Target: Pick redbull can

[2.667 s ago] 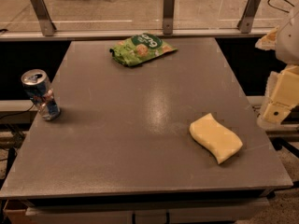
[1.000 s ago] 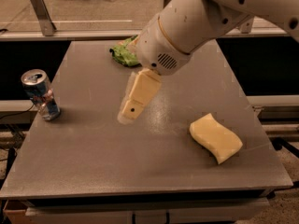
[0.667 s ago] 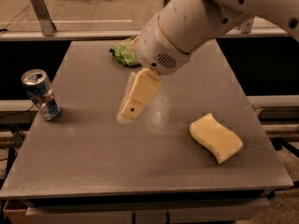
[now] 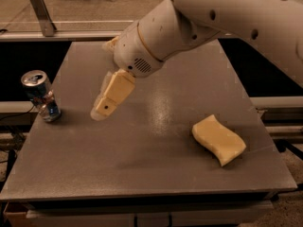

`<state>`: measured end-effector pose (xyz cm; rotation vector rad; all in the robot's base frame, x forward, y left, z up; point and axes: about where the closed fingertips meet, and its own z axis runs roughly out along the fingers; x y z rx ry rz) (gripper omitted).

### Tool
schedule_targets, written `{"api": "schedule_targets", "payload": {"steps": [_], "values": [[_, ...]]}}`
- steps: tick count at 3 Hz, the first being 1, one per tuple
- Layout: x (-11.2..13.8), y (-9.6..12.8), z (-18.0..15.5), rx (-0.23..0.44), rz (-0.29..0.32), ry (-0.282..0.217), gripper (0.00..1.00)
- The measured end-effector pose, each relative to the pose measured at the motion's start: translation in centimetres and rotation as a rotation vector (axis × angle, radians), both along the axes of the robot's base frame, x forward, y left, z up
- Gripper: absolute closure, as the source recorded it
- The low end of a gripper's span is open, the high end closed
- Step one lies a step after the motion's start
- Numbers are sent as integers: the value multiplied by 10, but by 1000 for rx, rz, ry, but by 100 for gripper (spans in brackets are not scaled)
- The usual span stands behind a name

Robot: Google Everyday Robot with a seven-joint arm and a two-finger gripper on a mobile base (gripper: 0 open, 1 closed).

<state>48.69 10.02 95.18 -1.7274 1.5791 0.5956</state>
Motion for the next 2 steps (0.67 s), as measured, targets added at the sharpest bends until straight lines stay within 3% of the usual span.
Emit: {"api": "schedule_targets", "payload": {"steps": [2], "values": [[24,90,-23,243,84,22,0]]}}
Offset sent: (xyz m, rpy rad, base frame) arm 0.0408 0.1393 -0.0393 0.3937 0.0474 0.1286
